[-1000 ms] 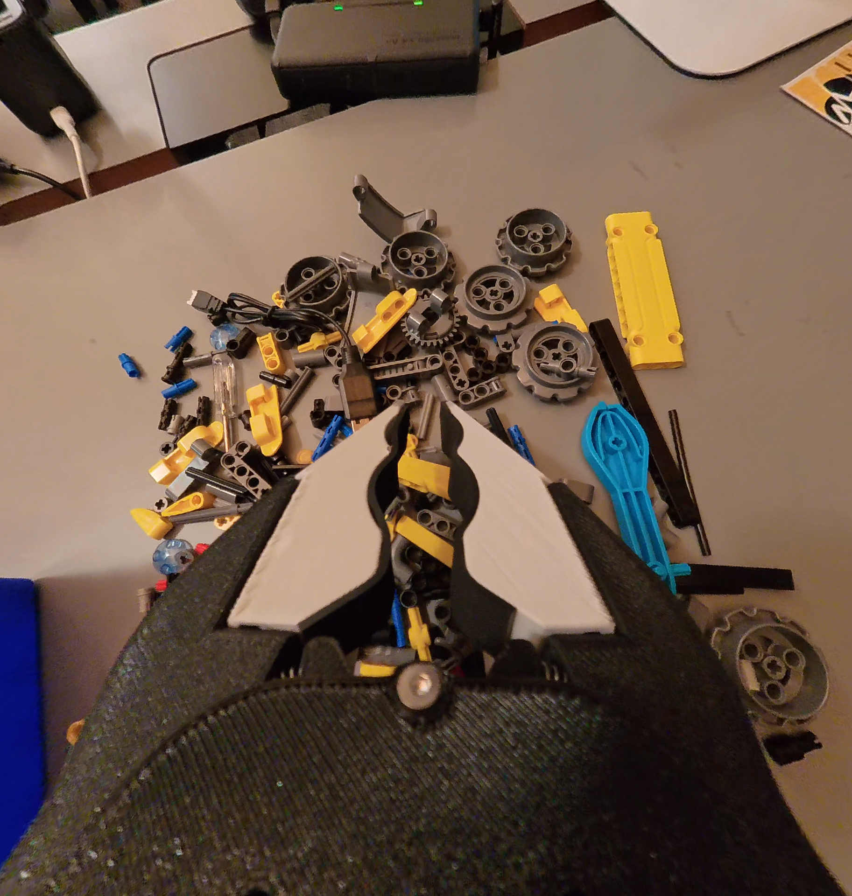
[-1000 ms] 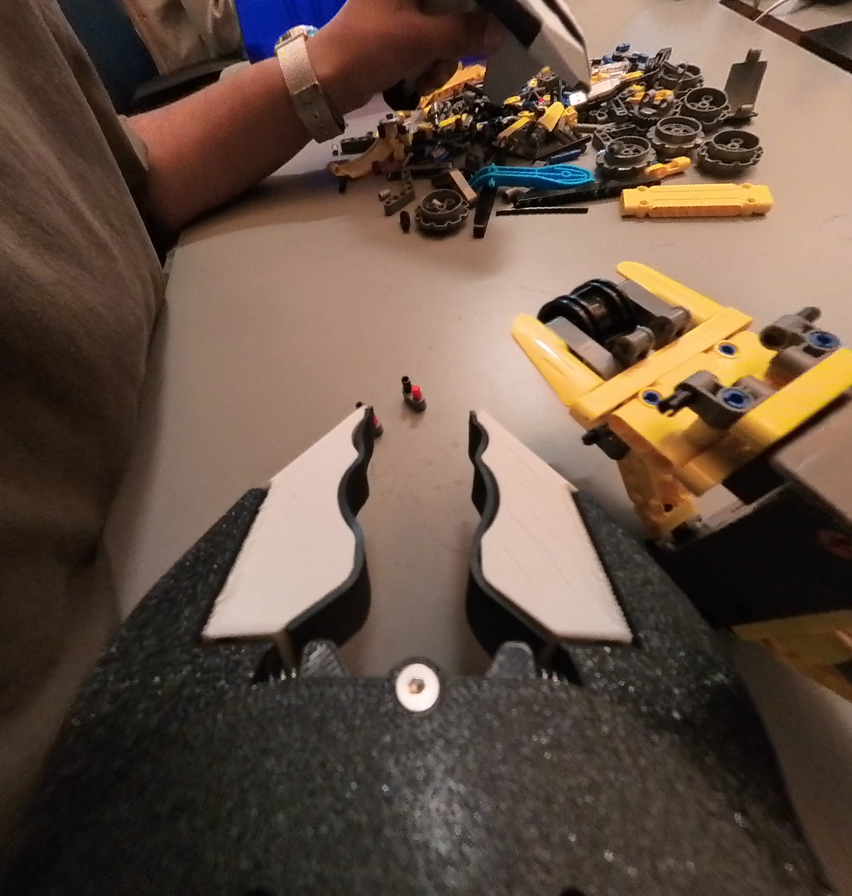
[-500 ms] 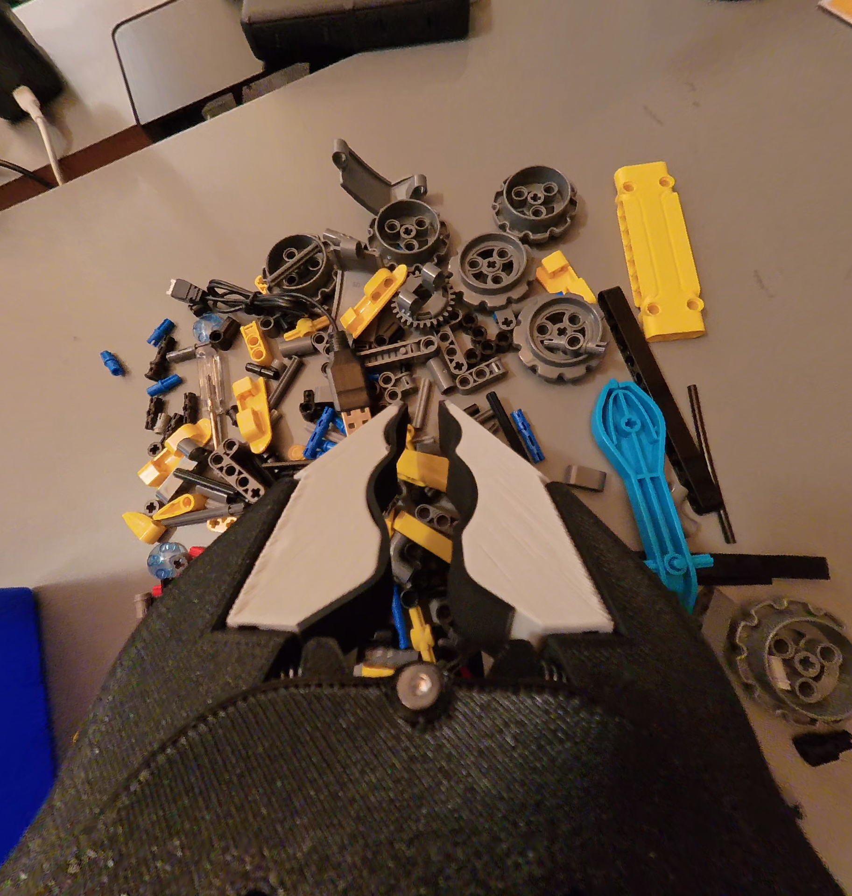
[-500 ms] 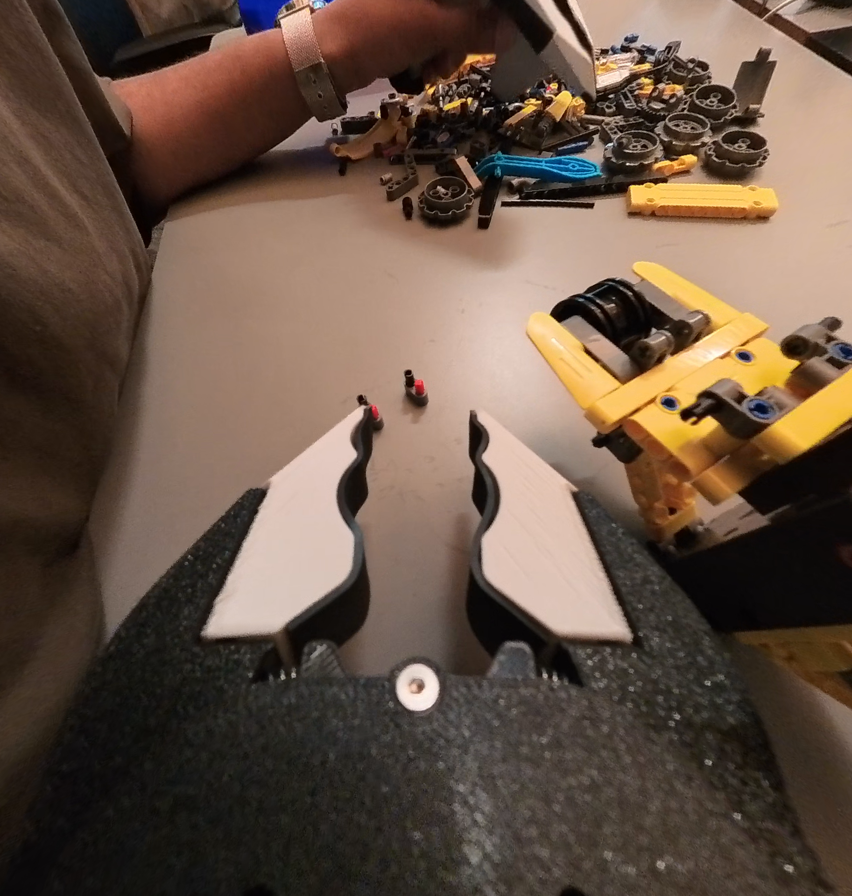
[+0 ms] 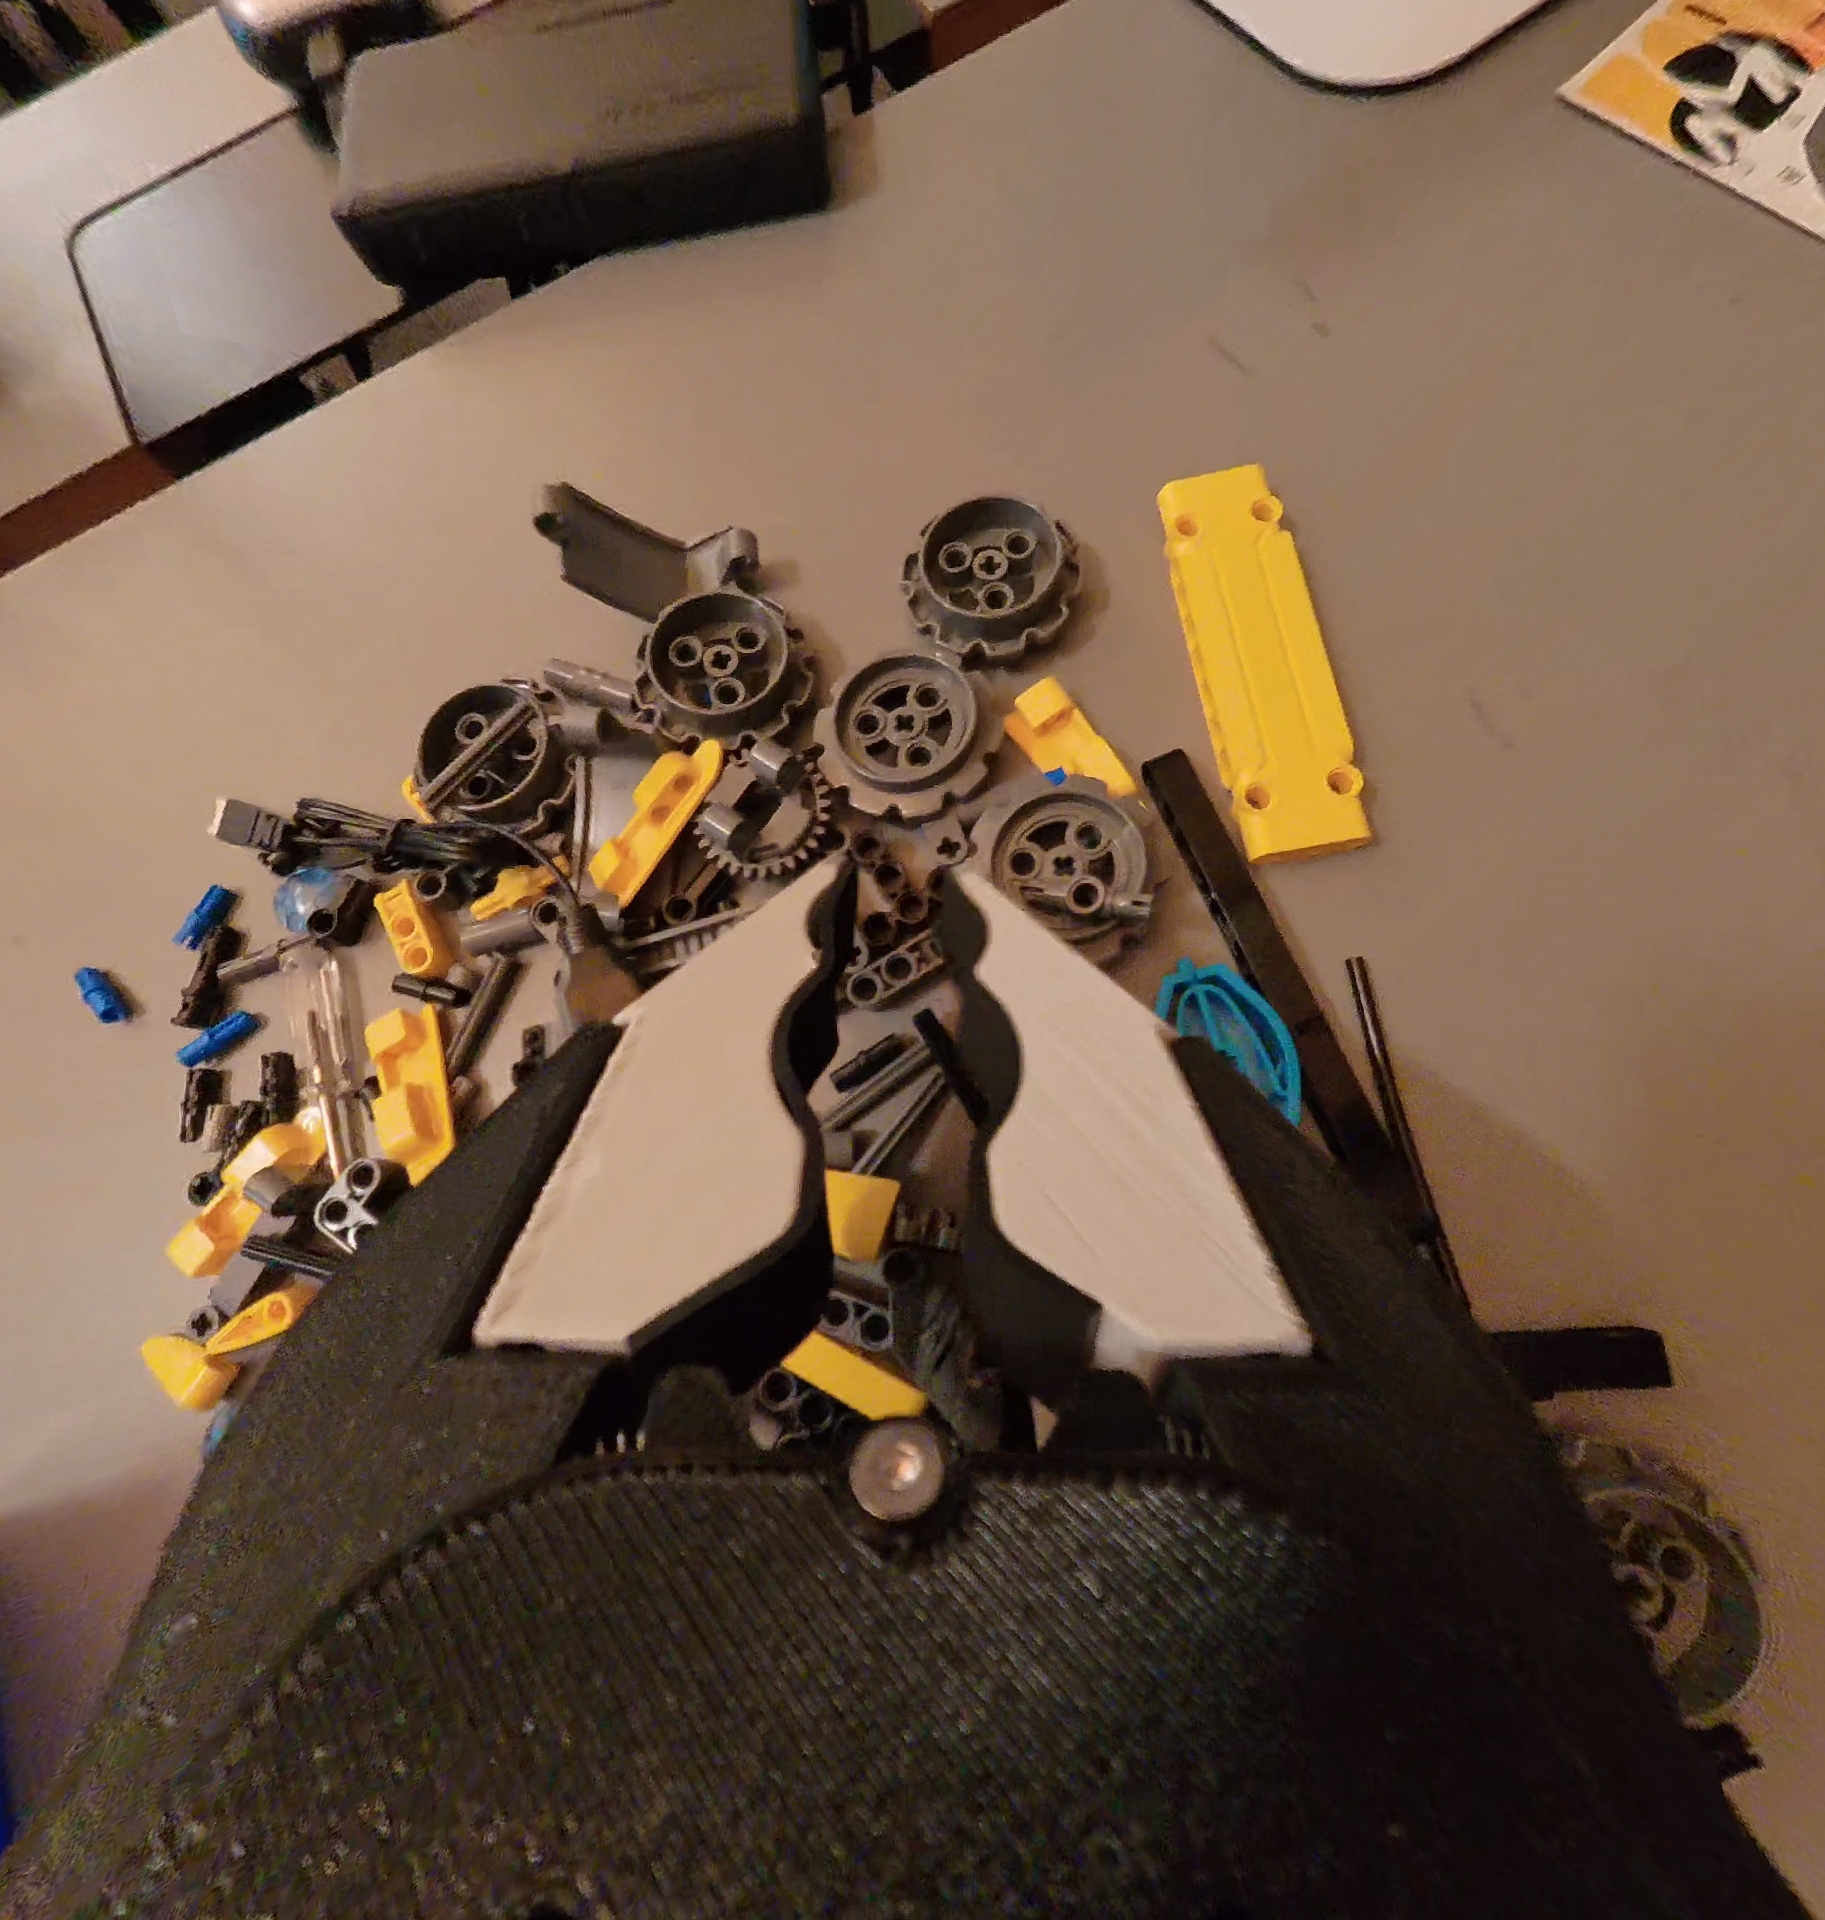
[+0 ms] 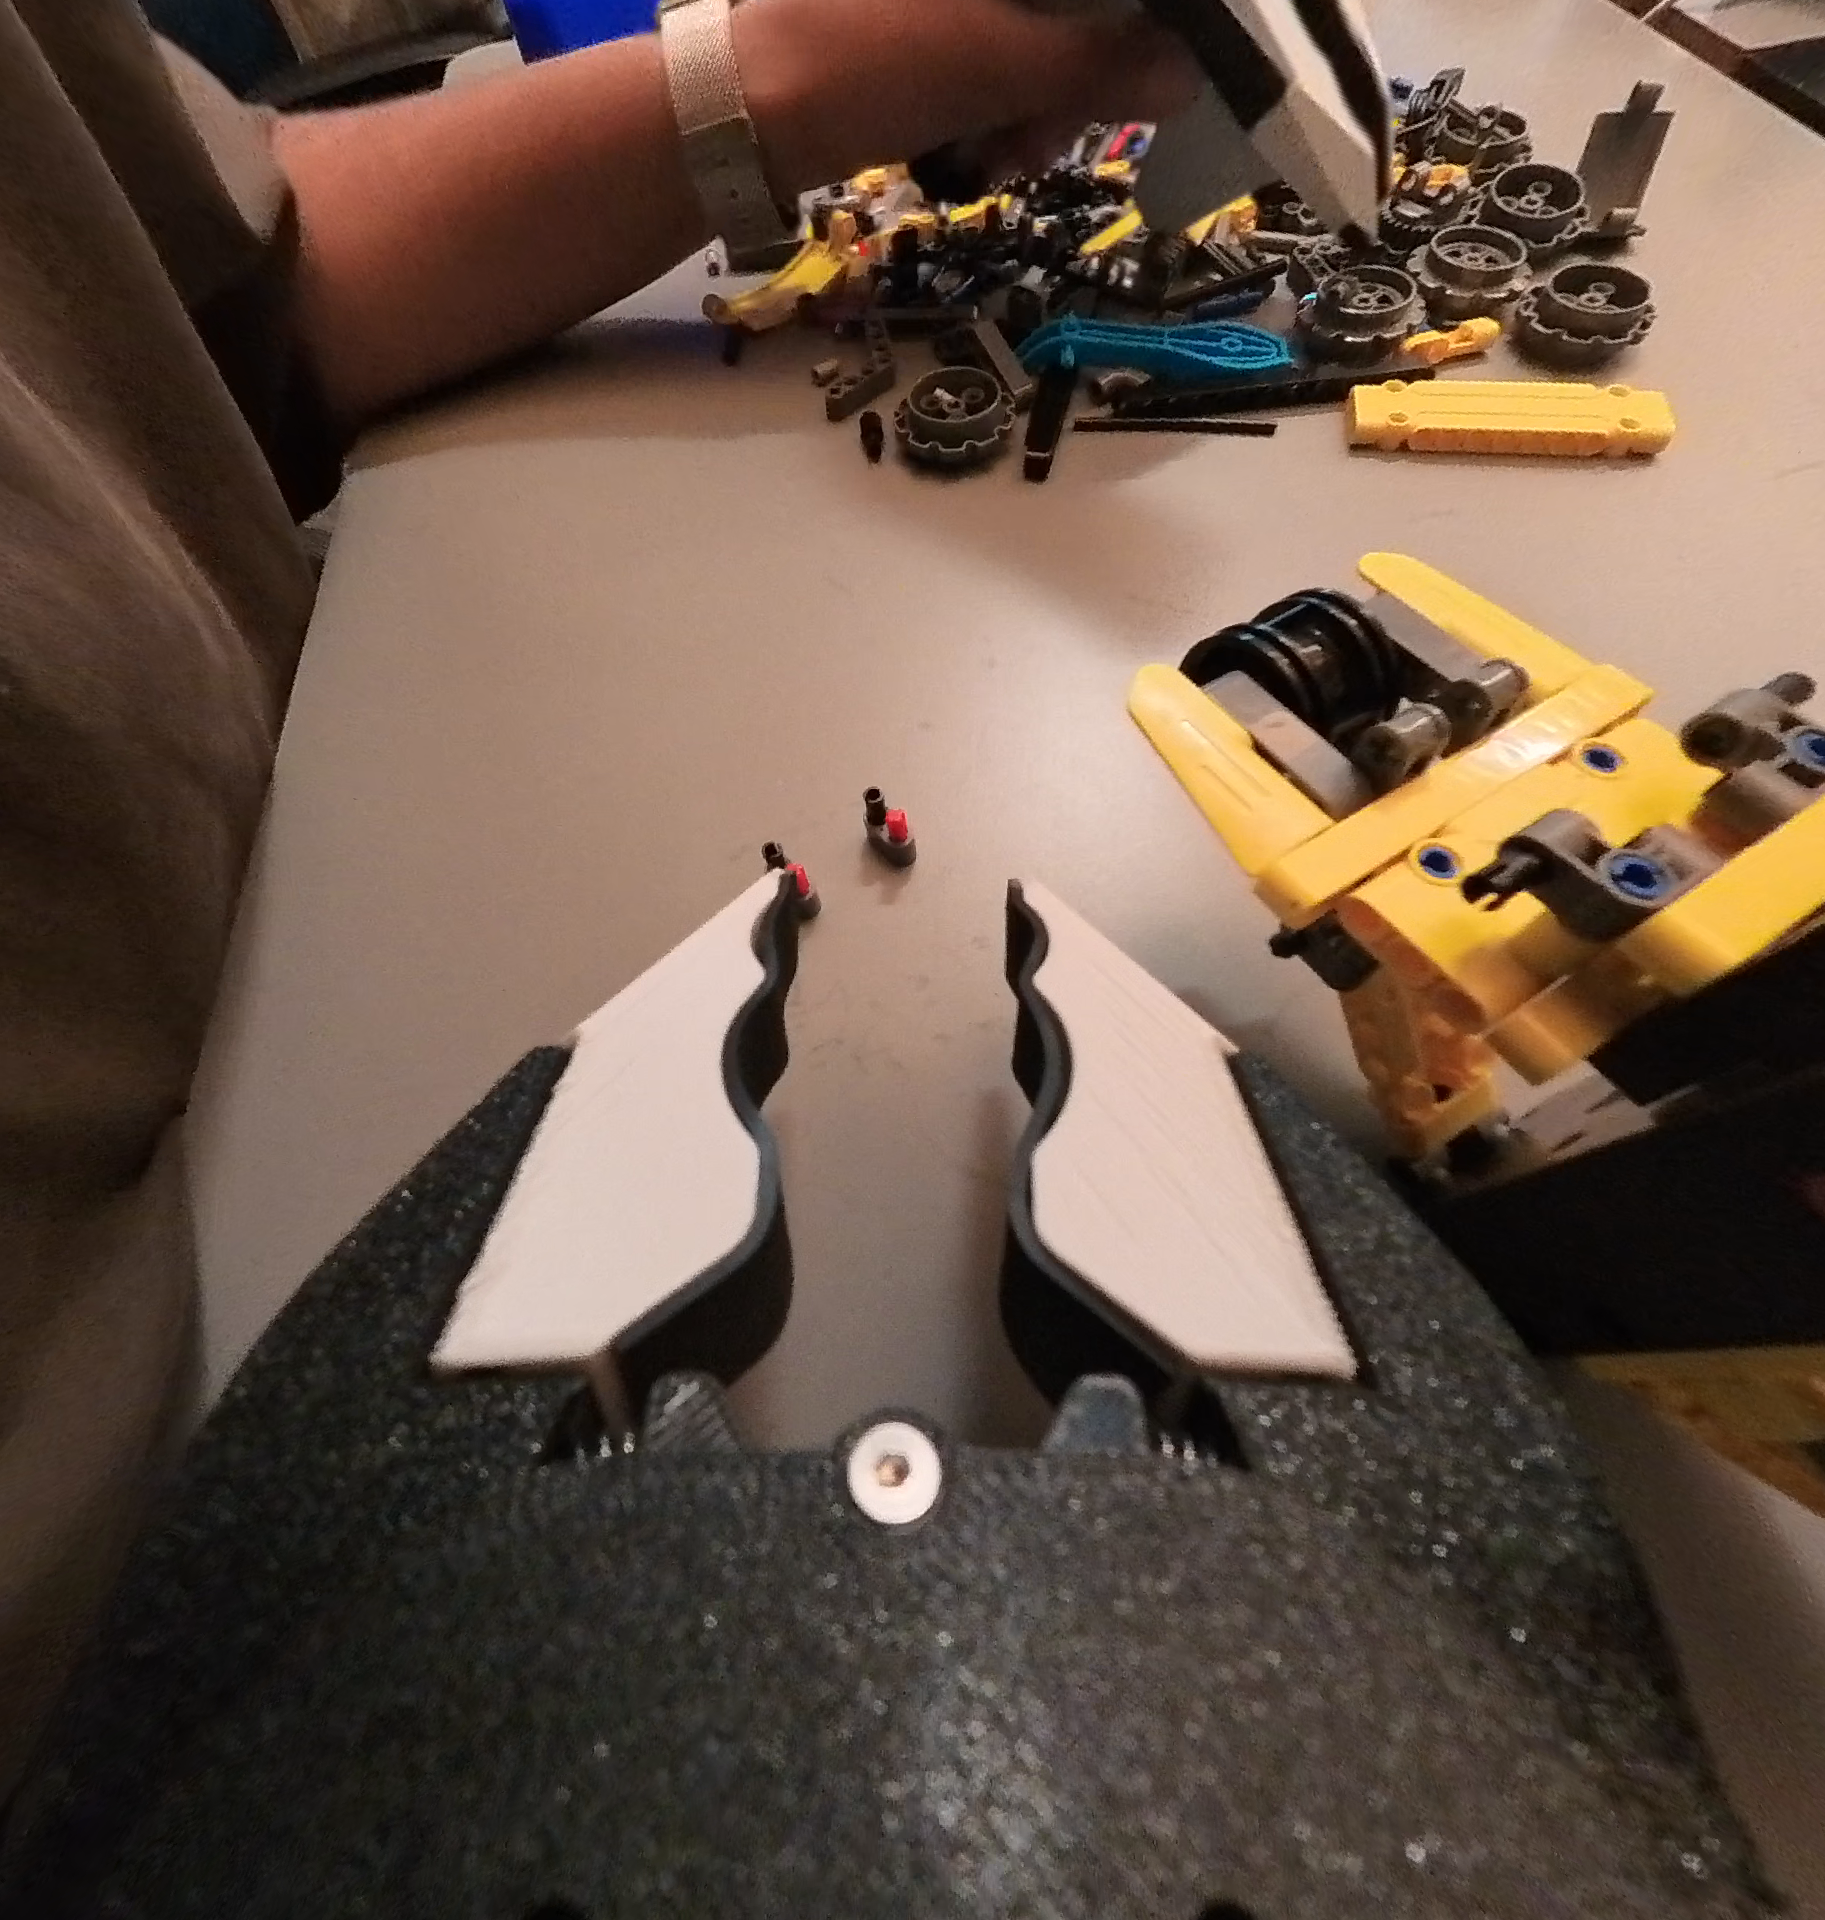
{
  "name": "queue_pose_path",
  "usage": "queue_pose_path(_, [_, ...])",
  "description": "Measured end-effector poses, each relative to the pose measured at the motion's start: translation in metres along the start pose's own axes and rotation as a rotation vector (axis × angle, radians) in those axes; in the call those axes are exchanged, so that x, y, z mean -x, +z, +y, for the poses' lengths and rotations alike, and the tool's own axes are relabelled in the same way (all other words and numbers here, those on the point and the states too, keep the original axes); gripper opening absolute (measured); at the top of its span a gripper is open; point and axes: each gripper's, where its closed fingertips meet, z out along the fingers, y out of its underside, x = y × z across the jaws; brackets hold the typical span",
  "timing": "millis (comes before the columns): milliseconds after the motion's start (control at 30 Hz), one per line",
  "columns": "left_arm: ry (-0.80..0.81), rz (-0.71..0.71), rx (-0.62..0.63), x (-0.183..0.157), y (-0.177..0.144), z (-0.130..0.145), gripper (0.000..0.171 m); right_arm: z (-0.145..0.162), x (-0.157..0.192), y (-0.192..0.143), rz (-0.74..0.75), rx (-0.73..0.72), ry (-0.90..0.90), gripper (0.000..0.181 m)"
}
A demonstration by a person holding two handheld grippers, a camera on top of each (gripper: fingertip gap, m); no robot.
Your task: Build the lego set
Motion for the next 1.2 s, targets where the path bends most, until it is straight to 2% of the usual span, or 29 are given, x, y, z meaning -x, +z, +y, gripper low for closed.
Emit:
queue_pose_path(33, [0.005,-0.012,0.016,-0.0006,0.0014,0.0017,0.005,0.0001,0.0001,0.0001,0.002,0.001,-0.002,0.039])
queue_pose_path(100, [0.027,-0.04,0.029,-0.0003,0.0023,0.0044,0.004,0.0002,0.0001,0.0002,0.003,0.002,-0.004,0.039])
queue_pose_path(233, [0.027,-0.029,0.032,-0.0031,0.0035,0.0035,0.01,0.0002,0.0003,0.0003,0.003,0.003,-0.005,0.039])
queue_pose_path(767, [-0.074,0.054,0.04,-0.003,0.0071,0.01,0.011,0.0009,0.0012,0.0008,0.006,0.008,-0.017,0.039])
queue_pose_path(900, [-0.059,0.057,0.037,-0.0037,0.0066,0.01,0.004,0.0009,0.0011,0.0007,0.004,0.008,-0.012,0.039])
queue_pose_path(1200, [-0.009,0.054,0.026,-0.0081,0.0023,0.007,0.001,0.0009,0.0007,0.0006,0.001,0.006,-0.007,0.04])
